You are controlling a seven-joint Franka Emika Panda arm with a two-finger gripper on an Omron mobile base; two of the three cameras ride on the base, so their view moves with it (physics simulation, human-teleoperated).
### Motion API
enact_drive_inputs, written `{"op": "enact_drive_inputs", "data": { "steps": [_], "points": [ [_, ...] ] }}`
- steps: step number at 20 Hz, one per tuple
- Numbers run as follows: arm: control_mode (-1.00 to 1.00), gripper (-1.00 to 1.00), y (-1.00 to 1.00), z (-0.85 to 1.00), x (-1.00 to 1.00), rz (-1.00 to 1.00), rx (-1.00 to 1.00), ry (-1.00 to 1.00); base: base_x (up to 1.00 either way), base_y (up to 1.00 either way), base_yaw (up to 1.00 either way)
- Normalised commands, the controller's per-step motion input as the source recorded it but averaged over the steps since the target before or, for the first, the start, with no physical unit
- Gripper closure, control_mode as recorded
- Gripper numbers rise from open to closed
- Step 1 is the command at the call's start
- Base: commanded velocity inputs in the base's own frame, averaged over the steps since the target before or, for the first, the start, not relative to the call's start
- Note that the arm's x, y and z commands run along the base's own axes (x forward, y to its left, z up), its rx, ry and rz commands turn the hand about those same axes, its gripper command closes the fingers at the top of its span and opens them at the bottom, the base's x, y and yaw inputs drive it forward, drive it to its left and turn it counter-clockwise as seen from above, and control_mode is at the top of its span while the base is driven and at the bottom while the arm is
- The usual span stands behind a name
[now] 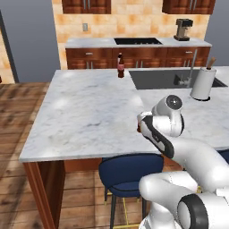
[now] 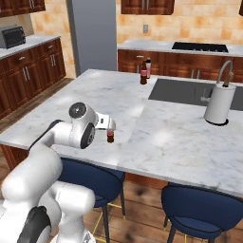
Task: Place the large bottle from the dining counter next to the other large bottle outside the sink, and place the small bottle from the dining counter next to the other small bottle inside the sink.
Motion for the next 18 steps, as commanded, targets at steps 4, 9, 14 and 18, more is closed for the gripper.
{"op": "enact_drive_inputs", "data": {
  "steps": [4,9,14,18],
  "points": [
    [-1.00,-1.00,-0.06,-0.24,0.31,0.00,0.01,0.02,0.00,0.00,0.00],
    [-1.00,-1.00,-0.02,-0.27,0.32,0.00,0.01,0.03,0.00,0.00,0.00],
    [-1.00,-1.00,0.00,-0.20,0.33,0.00,0.00,0.02,0.00,0.00,0.00],
    [-1.00,-1.00,0.00,-0.16,0.30,0.00,0.00,0.01,0.00,0.00,0.00]
  ]
}}
